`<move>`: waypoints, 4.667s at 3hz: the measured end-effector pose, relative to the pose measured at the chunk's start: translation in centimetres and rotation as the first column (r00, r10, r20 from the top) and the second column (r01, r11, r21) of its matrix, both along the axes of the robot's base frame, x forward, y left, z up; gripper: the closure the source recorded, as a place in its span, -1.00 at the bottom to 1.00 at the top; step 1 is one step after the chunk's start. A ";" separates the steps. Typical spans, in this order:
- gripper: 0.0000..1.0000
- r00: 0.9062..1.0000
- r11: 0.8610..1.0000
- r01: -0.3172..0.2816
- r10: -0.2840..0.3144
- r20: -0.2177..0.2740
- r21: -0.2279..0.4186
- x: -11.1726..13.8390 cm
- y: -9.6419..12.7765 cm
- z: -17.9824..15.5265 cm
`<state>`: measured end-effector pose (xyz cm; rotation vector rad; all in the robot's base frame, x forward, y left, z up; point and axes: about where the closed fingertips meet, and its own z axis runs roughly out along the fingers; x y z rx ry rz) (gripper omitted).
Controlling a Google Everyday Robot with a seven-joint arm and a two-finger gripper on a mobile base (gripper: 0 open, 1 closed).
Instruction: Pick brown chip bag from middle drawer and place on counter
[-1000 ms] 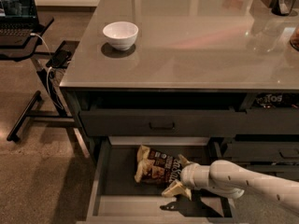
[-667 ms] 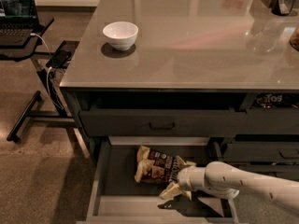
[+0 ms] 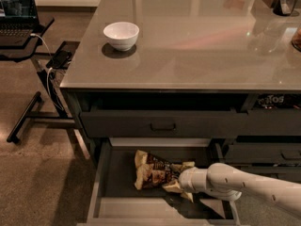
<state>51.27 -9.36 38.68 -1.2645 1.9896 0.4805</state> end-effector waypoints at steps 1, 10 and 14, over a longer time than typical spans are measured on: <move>0.31 1.000 1.000 0.000 0.000 0.000 0.000 0.0 0.0 0.0; 1.00 0.905 0.997 -0.046 0.070 0.420 -0.066 -5.5 -7.5 30.5; 1.00 0.827 0.989 0.039 0.047 0.560 -0.142 0.1 -6.7 53.2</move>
Offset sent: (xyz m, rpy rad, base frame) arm 0.0000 0.0000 0.0000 0.0000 0.0000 0.0000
